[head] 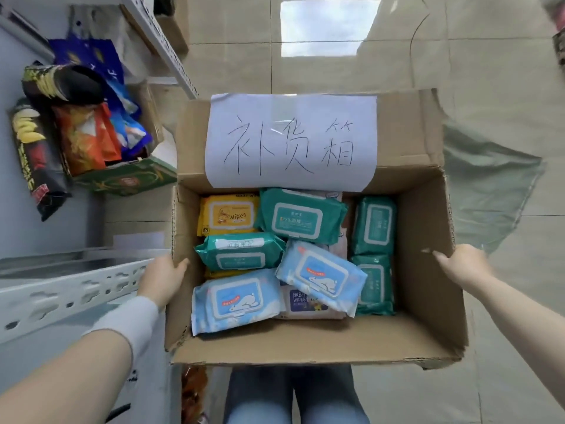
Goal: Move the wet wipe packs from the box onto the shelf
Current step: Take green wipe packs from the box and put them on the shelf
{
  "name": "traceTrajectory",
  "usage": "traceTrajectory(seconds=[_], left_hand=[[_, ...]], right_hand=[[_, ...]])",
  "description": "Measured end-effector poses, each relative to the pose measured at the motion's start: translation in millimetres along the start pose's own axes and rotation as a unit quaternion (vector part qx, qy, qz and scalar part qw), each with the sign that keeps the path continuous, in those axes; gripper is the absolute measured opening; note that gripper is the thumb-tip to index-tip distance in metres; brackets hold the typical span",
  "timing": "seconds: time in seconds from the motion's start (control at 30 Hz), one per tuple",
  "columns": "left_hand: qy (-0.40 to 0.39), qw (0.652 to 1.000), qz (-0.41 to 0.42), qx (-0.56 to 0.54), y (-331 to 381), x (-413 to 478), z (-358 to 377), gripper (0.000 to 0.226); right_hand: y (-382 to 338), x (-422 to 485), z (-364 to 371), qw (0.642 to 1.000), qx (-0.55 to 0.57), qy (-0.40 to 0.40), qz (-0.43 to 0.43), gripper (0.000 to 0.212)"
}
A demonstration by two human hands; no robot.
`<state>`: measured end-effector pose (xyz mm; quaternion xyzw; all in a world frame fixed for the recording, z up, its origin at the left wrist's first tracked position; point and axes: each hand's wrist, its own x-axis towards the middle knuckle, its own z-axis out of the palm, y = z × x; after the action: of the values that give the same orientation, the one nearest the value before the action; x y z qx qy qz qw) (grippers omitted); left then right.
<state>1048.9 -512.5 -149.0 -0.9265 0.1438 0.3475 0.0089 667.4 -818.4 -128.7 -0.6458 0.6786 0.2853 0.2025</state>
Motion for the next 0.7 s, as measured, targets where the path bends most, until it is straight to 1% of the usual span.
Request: traceTrajectory(seconds=[0.13,0.23,0.3,0.47,0.6,0.7], left_hand=[[0.001,1.000,0.008,-0.012,12.3,39.7,9.5,0.039],[0.007,1.000,0.023,-0.014,20.1,56.0,11.8,0.040],[0.003,0.999,0.019,-0.030,23.4,64.1,13.3,0.041],[-0.019,0.999,0.010,-0.048,24.4,75.2,21.9,0.038],[-0.010,1.000,0.023,-0.018,22.2,76.4,28.5,0.037],[-0.014,1.000,0.019,-0.019,21.1,78.3,29.8,0.037]], right_hand=[[-17.2,32.7,15.4,1.000,0.002,0.003,0.007,0.047],[-25.9,47.9,21.5,1.000,0.008,0.002,0.017,0.049],[-30.6,55.0,24.0,1.000,0.008,0.000,0.019,0.049],[-36.7,65.4,30.6,1.000,0.001,0.001,0.016,0.048],[-37.3,69.8,38.2,1.000,-0.012,0.003,-0.004,0.049],[-36.5,71.7,41.9,1.000,-0.015,0.008,-0.004,0.050]])
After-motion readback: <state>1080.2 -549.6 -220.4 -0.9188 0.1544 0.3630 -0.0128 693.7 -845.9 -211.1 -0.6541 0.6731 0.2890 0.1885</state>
